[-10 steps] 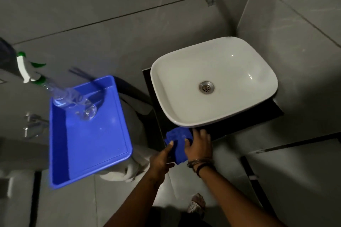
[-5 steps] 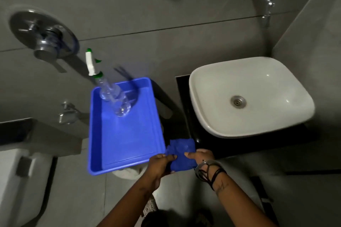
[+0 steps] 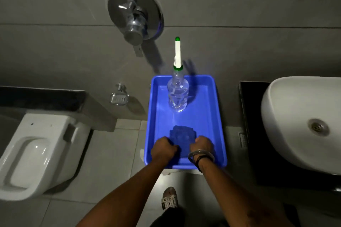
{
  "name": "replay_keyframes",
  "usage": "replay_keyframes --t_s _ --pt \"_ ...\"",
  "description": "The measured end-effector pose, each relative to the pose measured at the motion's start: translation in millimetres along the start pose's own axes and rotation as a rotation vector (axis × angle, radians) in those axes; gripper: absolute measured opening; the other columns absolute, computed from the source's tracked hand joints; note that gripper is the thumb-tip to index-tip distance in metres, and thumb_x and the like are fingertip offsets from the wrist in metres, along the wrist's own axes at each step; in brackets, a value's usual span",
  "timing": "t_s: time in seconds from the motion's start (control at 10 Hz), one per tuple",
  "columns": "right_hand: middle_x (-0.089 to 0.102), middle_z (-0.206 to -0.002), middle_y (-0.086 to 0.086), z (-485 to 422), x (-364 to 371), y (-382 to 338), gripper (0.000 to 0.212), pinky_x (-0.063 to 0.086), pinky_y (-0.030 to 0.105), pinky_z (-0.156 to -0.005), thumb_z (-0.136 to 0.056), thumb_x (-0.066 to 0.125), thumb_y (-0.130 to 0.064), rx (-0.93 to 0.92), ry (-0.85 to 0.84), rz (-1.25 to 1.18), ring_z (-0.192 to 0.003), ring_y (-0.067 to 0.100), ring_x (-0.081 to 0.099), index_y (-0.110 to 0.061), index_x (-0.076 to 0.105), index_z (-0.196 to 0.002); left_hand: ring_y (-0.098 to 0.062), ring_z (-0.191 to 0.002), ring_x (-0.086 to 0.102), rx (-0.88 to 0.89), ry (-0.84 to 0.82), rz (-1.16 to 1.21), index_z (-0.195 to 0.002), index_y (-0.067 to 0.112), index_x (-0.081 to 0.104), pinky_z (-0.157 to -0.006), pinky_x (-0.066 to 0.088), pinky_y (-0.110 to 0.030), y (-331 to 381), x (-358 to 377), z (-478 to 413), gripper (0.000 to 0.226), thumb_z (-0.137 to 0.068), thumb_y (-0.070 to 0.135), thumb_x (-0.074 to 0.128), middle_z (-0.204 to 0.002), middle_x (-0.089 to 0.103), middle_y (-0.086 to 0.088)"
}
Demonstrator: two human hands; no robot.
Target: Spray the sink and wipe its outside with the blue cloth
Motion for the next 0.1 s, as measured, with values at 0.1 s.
replay_keyframes --t_s 0.1 --pt "0.059 -0.124 0.015 17.7 -10.5 -26.4 0.033 0.042 0.044 -0.100 -0.079 0.059 -0.021 -0.099 0.129 0.041 -0.120 0.036 0.050 -0.012 0.066 -0.110 -0.037 -0.098 0.060 0.241 0.317 -0.315 -0.103 0.010 0.061 -0.075 0.046 -0.042 24.4 -31.6 8.4 0.032 -0.087 0.038 0.058 -0.109 0.061 -0.014"
Point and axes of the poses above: each hand's wrist, its own z-axis away from the middle knuckle, its own x-axis out of the palm, y = z × x, the point moved 6 cm from there along -z, towards the middle knuckle
